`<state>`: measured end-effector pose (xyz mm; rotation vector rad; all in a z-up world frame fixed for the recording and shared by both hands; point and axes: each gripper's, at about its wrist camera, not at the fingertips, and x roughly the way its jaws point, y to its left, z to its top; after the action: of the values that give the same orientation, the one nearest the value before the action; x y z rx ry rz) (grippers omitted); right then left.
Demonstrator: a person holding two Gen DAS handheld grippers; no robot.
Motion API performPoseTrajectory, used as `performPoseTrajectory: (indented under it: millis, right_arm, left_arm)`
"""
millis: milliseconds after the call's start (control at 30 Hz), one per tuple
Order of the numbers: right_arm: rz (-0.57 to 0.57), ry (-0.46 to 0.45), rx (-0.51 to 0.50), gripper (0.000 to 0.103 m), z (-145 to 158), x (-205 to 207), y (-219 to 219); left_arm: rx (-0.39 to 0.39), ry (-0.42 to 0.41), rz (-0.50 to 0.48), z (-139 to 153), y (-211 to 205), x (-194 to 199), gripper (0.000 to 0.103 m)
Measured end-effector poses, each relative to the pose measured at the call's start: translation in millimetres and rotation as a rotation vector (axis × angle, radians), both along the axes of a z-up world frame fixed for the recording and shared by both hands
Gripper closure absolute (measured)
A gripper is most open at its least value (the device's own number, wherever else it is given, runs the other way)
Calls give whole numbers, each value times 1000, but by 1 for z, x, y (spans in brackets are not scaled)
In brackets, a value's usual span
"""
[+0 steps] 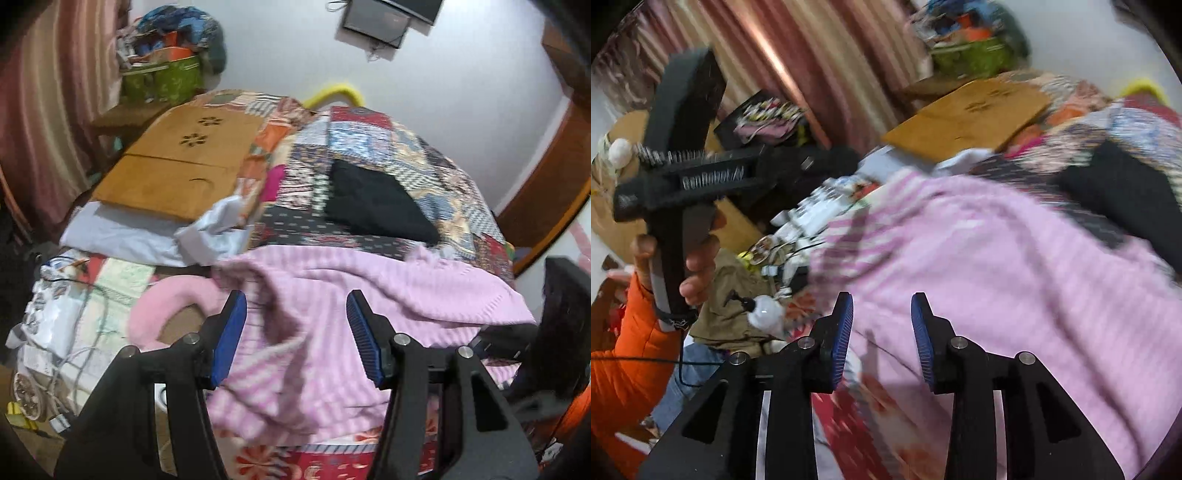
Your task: Fold towel
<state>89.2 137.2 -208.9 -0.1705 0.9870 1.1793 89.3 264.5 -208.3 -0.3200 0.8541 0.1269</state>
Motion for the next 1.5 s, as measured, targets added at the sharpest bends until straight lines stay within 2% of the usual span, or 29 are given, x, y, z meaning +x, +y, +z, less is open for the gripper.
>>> performPoseTrajectory:
  millis: [133,267,333,400,467,533,600,667,700,733,800,867,933,1067,1133,1267,1333,1433,1500]
  right_arm:
    - [-146,-49,-35,73,16,13,-76]
    - [-235,-62,-126,72,15,14,-142]
    - [-249,-30,-158,68,9,10,-169]
    - [-237,-24,-189,67,5,4,-174]
    - [-217,-25,-213,67,-3,0,-177]
    - [-204,-37,-227,67,-9,-1,-175]
    - [-201,-83,-228,67,-11,-1,-171]
    - [-207,-107,-229,67,-12,3,-166]
    - [-207,-111,-227,70,-14,3,-166]
    - [-206,-117,-227,79,-16,5,-165]
    - [-208,-117,-232,92,-22,10,-166]
    - [-205,-41,-182,95,-24,19,-172]
    - [-194,16,-141,97,-21,19,-179]
    - [-132,63,-118,98,-17,10,-187]
    - [-87,76,-123,98,-15,0,-187]
    - [-74,103,-127,98,-20,0,-188]
    - [-70,114,-129,96,-19,2,-187]
    - [-51,93,-143,93,-6,4,-186]
    - [-45,70,-128,84,3,8,-187]
  left_arm:
    - [-48,0,-76,-8,-36,9,46]
    - [-73,47,-129,-29,-68,19,47]
    - [-64,79,-122,-44,-77,22,47]
    - [-27,117,-75,-58,-75,23,49]
    - [-26,151,-20,-71,-64,23,51]
    - [-27,184,55,-83,-45,19,59]
    - [-52,191,113,-90,-24,14,82]
    - [-87,191,152,-93,-9,9,93]
    - [-87,193,161,-94,-4,8,97]
    - [-73,198,167,-95,-2,9,98]
    - [-66,203,175,-99,3,7,99]
    - [-79,207,184,-103,7,6,99]
    - [-52,211,188,-103,6,7,99]
    - [-22,227,210,-102,11,10,99]
    - [-36,231,226,-103,17,11,99]
    - [-40,247,246,-102,16,14,99]
    - [-35,249,237,-96,10,14,99]
    - [-41,224,198,-79,-6,14,91]
    - [-37,190,158,-66,-21,16,88]
